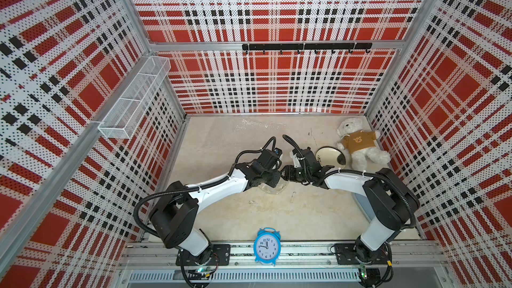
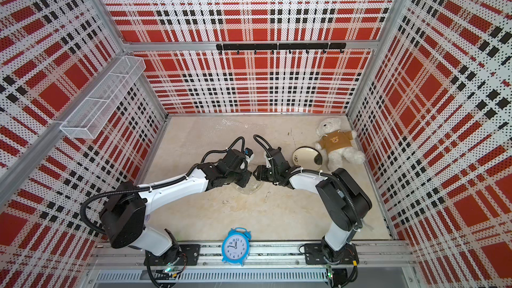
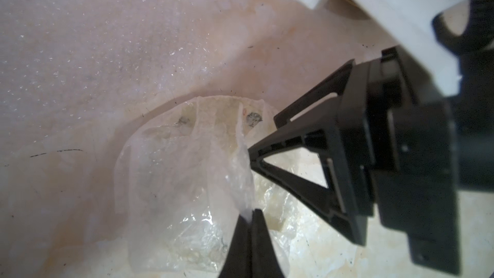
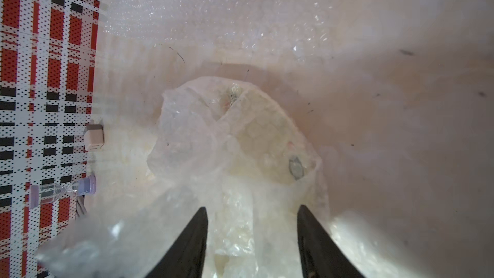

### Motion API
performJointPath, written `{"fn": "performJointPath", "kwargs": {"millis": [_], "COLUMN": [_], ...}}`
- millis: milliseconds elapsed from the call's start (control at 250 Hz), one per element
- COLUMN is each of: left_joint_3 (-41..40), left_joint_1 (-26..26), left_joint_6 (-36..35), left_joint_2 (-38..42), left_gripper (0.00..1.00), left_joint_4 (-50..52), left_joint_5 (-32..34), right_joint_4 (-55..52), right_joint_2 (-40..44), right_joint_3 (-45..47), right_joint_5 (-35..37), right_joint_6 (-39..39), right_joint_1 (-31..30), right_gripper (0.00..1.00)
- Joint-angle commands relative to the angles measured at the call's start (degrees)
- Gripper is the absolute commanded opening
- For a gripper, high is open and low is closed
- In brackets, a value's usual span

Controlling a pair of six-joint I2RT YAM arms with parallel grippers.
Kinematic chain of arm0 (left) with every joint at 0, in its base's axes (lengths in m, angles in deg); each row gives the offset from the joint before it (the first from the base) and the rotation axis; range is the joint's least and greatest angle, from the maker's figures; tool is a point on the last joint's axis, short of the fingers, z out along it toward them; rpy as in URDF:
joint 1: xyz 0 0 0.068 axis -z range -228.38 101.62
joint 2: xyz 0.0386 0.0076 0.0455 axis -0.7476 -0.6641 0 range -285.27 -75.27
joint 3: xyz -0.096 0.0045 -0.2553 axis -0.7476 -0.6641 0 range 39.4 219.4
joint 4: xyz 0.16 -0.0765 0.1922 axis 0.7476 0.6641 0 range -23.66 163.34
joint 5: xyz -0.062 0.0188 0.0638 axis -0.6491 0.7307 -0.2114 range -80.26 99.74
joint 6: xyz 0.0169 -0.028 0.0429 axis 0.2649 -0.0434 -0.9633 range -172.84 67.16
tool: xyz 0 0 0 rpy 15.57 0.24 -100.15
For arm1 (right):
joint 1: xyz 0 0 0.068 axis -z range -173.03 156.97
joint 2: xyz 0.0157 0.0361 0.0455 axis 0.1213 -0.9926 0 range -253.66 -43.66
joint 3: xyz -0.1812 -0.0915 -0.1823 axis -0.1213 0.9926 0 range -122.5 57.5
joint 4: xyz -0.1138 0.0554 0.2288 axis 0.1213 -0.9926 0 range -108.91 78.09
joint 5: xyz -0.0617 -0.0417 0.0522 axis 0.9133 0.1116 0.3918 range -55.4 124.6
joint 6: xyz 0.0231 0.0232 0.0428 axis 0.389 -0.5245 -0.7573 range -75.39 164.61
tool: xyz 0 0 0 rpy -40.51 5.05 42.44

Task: Unpack dinner plates from bubble wrap
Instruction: Unwrap the bubble wrap at the center of the board.

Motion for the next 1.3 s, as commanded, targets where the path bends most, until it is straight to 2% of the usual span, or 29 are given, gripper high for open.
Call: {"fn": "performJointPath", "kwargs": {"millis": [0,136,268,528,756,896,1016,1185,1297], "left_joint_3": [1.60,1.79,2.31,3.52,3.99,3.81,3.81,4.16,4.38], "left_joint_1": [-0.39,-0.41,-0.38,-0.21,-0.19,-0.12,-0.20,-0.45,-0.64], "left_joint_6": [-1.00,-1.09,-1.39,-1.98,-1.79,-1.55,-1.46,-1.46,-1.52], "left_joint_2": [0.14,-0.27,-0.70,-1.85,-1.98,-2.14,-2.33,-2.67,-2.42], "left_gripper": [0.00,0.00,0.00,0.00,0.00,0.00,0.00,0.00,0.00], "left_joint_4": [-0.05,-0.04,-0.09,-0.68,-0.97,-0.97,-0.87,-0.79,-0.69], "left_joint_5": [-0.35,-0.74,-0.99,-1.45,-1.66,-1.38,-1.26,-0.99,-0.69], "right_joint_4": [-4.25,-6.44,-4.26,1.40,8.45,14.15,17.77,19.70,20.80], "right_joint_2": [1.28,0.08,-2.92,-6.55,-11.28,-14.06,-15.27,-13.83,-11.72], "right_joint_3": [-1.10,-1.91,-2.51,-2.72,-2.42,-1.50,-0.66,1.35,3.77], "right_joint_5": [3.17,4.16,-1.07,-6.65,-10.99,-13.53,-14.11,-11.44,-8.72], "right_joint_6": [2.28,3.85,5.51,6.60,4.55,1.37,-0.86,-2.33,-3.54], "right_joint_1": [0.69,1.79,2.57,2.57,2.70,2.70,2.65,2.65,2.66], "right_gripper": [0.56,0.56,0.56,0.54,0.47,0.39,0.26,0.14,0.11]}}
